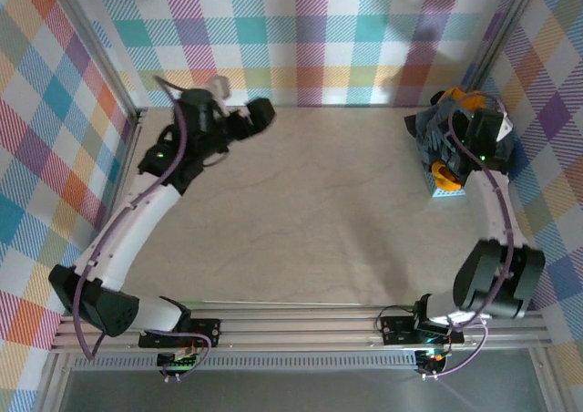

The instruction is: Fold and stack the t-shirts

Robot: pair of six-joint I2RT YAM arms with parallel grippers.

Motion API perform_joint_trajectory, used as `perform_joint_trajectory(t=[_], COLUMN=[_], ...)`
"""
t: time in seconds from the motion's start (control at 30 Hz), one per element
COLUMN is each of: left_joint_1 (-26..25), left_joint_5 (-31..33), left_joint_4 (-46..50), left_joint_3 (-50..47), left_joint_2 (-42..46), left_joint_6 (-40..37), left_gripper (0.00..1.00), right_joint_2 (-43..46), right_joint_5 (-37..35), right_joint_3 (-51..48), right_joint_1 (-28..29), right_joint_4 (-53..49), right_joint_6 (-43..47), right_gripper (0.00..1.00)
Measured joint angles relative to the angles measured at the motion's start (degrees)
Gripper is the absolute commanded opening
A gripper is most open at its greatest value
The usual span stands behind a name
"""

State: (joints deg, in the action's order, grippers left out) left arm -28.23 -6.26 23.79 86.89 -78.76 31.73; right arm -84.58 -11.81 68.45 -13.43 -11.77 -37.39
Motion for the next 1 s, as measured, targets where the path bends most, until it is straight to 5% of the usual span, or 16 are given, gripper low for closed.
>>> perform_joint_trajectory(t=[0.13, 0.23, 0.3, 0.4, 0.43, 0.73, 1.0], left_joint_1=[-5.22, -6.82, -7.17, -7.21, -7.26, -7.28, -7.32], left_joint_5=[-1.57, -1.88, -1.84, -1.81, -1.84, -0.94, 7.8], left_joint_4=[1.38, 1.16, 1.16, 1.18, 1.22, -0.15, 6.21], left_joint_3=[-1.42, -3.3, -4.52, -5.77, -5.88, -8.28, -8.79], left_joint_2=[0.31, 0.87, 0.98, 0.98, 0.98, 2.69, 5.6], left_joint_6=[0.0, 0.17, 0.31, 0.33, 0.44, 0.9, 3.48], left_gripper=[0.97, 0.92, 0.88, 0.77, 0.75, 0.59, 0.62], right_joint_2=[-8.35, -15.37, -18.69, -20.63, -20.63, -1.95, 14.36], right_joint_5=[4.26, 7.13, 8.92, 11.91, 12.96, 11.37, 9.51], right_joint_3=[1.88, 7.06, 9.25, 9.51, 9.05, 0.55, 10.56], right_joint_1=[-3.39, -4.83, -5.33, -5.51, -5.51, 4.7, 21.64], right_joint_4=[2.78, 3.21, 3.72, 5.35, 6.45, 12.2, 10.21], right_joint_6=[-2.36, -2.78, -2.97, -3.06, -3.08, 2.69, 7.72], right_gripper=[0.96, 0.83, 0.6, 0.1, 0.03, 0.0, 0.0])
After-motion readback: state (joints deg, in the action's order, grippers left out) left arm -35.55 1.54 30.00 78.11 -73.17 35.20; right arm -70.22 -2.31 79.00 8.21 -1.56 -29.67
